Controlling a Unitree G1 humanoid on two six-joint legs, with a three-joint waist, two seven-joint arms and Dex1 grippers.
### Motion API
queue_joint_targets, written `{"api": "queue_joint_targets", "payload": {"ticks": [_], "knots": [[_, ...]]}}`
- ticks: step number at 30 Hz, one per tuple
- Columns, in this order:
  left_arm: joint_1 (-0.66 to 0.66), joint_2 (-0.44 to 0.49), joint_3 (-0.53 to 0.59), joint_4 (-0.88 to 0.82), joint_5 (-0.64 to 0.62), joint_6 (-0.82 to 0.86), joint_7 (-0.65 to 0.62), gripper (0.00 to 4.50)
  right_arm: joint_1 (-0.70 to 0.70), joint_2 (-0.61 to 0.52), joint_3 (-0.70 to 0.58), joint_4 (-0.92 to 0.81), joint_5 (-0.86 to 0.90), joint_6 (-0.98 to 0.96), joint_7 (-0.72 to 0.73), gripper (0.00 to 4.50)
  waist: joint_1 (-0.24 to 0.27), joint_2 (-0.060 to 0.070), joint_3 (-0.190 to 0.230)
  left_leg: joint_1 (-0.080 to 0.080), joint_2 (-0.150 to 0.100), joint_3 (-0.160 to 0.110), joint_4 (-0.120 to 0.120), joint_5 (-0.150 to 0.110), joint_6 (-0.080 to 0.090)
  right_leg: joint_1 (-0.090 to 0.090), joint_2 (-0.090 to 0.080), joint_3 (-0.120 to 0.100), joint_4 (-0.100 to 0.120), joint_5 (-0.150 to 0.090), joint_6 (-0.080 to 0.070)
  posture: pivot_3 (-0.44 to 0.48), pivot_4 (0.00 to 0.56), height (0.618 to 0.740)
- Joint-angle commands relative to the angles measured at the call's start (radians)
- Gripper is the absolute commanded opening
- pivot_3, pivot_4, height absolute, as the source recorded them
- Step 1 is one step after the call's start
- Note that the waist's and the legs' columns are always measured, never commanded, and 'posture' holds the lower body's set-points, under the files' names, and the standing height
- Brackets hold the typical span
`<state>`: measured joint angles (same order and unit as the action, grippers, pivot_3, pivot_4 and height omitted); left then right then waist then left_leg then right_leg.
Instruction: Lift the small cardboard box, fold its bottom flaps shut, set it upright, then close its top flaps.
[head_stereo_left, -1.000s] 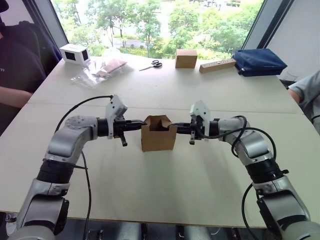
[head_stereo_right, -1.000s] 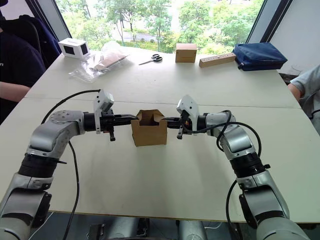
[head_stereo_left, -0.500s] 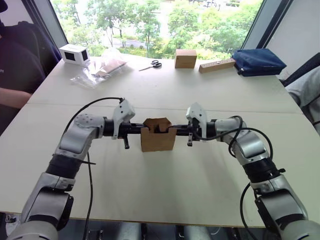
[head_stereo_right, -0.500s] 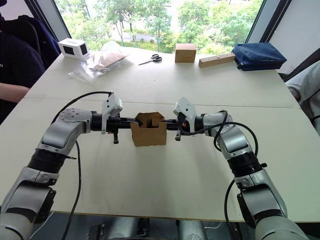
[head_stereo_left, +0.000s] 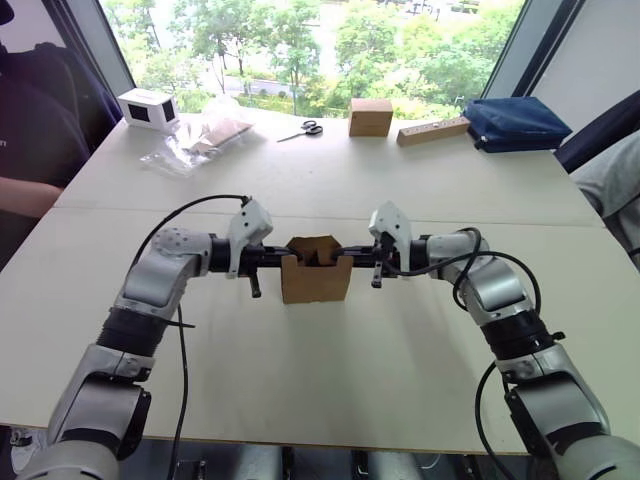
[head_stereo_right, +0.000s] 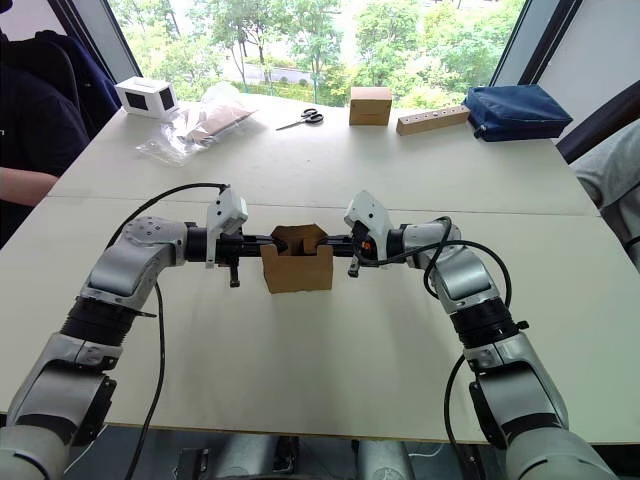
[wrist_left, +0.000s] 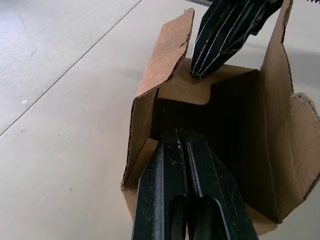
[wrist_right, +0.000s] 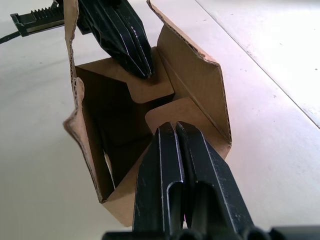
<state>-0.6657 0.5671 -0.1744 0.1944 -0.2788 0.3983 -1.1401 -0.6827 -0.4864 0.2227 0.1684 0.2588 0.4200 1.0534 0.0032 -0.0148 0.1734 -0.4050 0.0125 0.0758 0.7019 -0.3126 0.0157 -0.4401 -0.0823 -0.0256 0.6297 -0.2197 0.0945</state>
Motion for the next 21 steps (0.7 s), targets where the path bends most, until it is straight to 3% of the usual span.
{"api": "queue_joint_targets", "payload": {"ticks": [1,6,16,21], "knots": [[-0.011,0.001,0.016,0.013,0.021,-0.023,0.021,0.05,-0.018,0.004,-0.021,-0.001,0.0,-0.011,-0.001,0.0,0.0,0.0,0.0,0.0,0.0,0.0,0.0,0.0,0.0,0.0,0.0,0.0,0.0,0.0,0.0,0.0,0.15,0.74],[-0.015,-0.001,0.032,0.006,0.002,-0.013,0.02,0.05,-0.019,-0.001,-0.053,-0.025,0.029,0.004,-0.003,0.0,-0.001,0.0,0.0,0.0,0.0,0.0,0.0,0.0,0.0,0.0,0.0,0.0,0.0,0.0,0.0,0.0,0.15,0.74],[-0.046,0.057,0.198,-0.154,-0.21,0.219,0.014,0.05,0.011,-0.069,-0.188,-0.211,0.138,0.125,-0.038,0.0,0.0,0.0,0.0,-0.001,0.002,-0.001,0.0,0.0,0.0,-0.001,0.0,0.0,0.0,0.0,0.0,0.0,0.15,0.74],[-0.12,0.075,0.241,0.027,-0.156,0.152,0.068,0.05,0.074,-0.123,-0.246,-0.379,0.191,0.207,-0.071,0.0,0.005,0.0,0.0,-0.001,0.001,-0.001,0.0,-0.001,0.001,-0.001,0.0,0.0,0.0,0.0,0.0,0.0,0.15,0.74]]}}
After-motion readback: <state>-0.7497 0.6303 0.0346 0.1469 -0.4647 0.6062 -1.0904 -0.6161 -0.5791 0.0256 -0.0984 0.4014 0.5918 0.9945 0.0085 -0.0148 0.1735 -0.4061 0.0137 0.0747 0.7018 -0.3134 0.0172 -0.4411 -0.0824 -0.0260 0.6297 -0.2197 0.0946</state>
